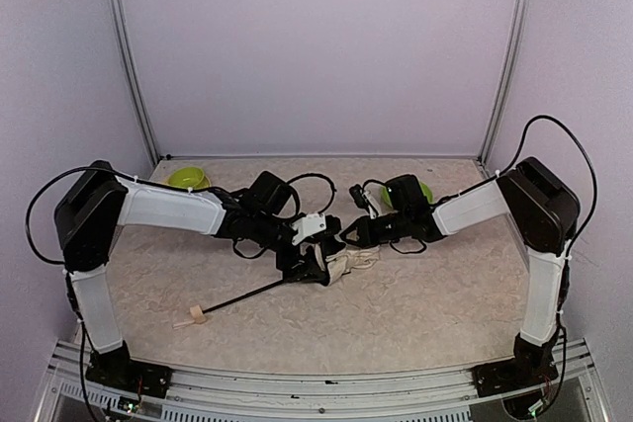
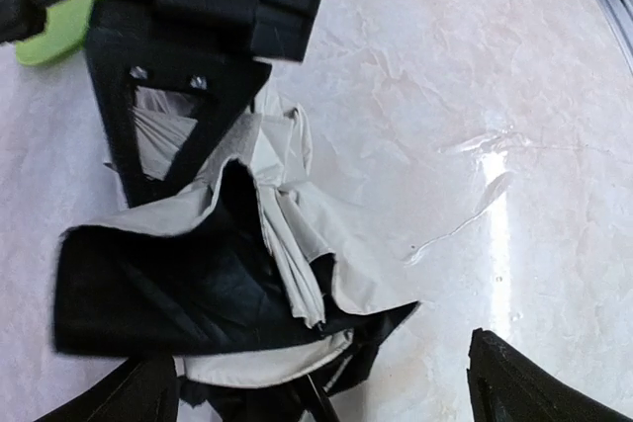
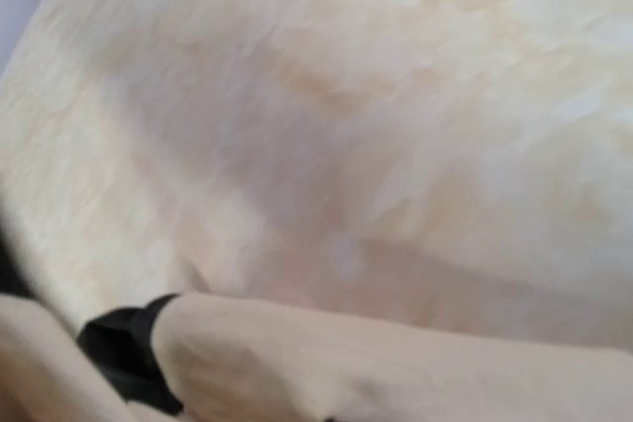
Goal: Put away the umbrella
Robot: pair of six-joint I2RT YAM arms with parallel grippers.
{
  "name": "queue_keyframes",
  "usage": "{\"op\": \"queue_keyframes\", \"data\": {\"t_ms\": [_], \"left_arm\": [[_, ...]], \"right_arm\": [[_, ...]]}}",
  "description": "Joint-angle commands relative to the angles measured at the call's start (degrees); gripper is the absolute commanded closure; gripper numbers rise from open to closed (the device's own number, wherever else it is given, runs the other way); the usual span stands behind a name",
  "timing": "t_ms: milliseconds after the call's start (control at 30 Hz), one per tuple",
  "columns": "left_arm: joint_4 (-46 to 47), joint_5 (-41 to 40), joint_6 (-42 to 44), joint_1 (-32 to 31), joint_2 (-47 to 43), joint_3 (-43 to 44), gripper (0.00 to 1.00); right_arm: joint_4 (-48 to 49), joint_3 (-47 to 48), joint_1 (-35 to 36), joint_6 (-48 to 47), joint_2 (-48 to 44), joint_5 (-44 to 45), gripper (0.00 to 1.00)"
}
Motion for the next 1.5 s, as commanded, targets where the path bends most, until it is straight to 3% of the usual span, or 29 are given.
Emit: {"op": "queue_keyframes", "data": {"t_ms": [0, 167, 267, 467, 867, 1000, 1267, 1467], "left_arm": [[-2.99, -8.68, -3.10, -1.52, -9.56, 0.02, 0.01], [-10.90, -22.97, -8.89, -11.48, -10.32, 8.29, 0.01], [-8.46, -27.54, -4.94, -16.62, -6.31, 7.46, 0.01], [-6.74, -38.04, -0.72, -15.27, 4.20, 12.86, 0.01], [-9.08, -33.02, -1.96, -10.43, 11.71, 14.20, 0.01], [-14.89, -27.76, -2.34, -8.34, 14.24, 15.50, 0.03], [-18.57, -26.02, -2.14, -5.71, 16.30, 13.14, 0.06], [-21.75, -22.73, -1.82, -4.93, 17.75, 12.72, 0.22]], "right_arm": [[-7.57, -1.88, -1.30, -1.97, 2.19, 9.11, 1.00], [-4.86, -2.34, -0.80, 0.33, 1.85, 7.03, 1.00], [-3.56, -2.32, -0.80, 2.31, 2.06, 6.22, 1.00], [-3.25, -2.44, -0.80, 3.50, 2.79, 4.60, 1.00], [-2.31, -5.27, -0.80, 4.08, 0.85, 3.82, 1.00], [-2.93, -5.27, -0.80, 3.90, -0.04, 3.57, 1.00], [-4.65, -5.13, -0.80, 2.98, -2.72, 3.34, 1.00], [-5.20, -5.27, -0.80, 3.19, -4.70, 2.36, 1.00]]}}
